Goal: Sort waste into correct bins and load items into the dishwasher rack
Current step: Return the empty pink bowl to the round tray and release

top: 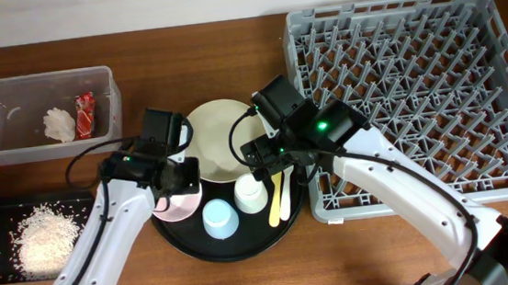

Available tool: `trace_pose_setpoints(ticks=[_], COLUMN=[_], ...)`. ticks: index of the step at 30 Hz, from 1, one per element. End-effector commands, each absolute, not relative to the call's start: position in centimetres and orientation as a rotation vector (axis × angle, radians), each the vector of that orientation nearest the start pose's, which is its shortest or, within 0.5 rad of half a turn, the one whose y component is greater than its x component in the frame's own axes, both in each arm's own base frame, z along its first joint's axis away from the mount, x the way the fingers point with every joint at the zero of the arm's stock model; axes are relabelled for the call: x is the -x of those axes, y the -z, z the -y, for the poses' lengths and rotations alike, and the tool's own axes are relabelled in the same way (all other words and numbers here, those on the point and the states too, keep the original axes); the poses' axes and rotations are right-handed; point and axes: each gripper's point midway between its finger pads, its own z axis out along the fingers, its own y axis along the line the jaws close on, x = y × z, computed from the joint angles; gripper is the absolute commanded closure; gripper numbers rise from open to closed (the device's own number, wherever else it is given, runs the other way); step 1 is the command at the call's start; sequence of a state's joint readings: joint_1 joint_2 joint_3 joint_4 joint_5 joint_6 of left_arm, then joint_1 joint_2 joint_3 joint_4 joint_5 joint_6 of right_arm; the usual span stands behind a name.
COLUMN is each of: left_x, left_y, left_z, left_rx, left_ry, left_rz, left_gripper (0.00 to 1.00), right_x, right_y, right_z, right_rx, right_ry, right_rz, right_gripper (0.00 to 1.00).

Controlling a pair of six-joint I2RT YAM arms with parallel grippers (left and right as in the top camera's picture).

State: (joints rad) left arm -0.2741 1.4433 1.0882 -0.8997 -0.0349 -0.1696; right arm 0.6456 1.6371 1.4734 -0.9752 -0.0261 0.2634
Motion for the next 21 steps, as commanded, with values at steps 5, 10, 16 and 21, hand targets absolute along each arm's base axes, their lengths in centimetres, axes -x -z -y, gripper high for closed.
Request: trace_pose_setpoints(ticks=[5,10,16,21], left_x=[-26.6,-27.7,-25.9,-24.9], left_y=[-6.6,-6.7,-4.2,-3.8], left_z=[6.4,6.4,5.8,6.0], left_rx=[-0.154,-0.147,-0.147,-0.155], left_ry=[-0.035,-0.043,-0.071,-0.044], left_rz=[-2.934,-2.887,-2.938,-2.977], left_gripper=[0.99,0.99,0.99,0.99], right_x=[-31.3,-31.3,-31.3,-31.3], right_y=[-18.4,-18.4,-18.4,-18.4], right_z=[-24.0,-24.0,-24.0,-24.0], right_rx=[0.508,0.508,0.508,0.508], right_ry=[-0.306,-0.306,-0.306,-0.306], right_rz=[-2.671,-2.671,-2.671,-2.671], right_gripper=[0.02,0.02,0.02,0.02])
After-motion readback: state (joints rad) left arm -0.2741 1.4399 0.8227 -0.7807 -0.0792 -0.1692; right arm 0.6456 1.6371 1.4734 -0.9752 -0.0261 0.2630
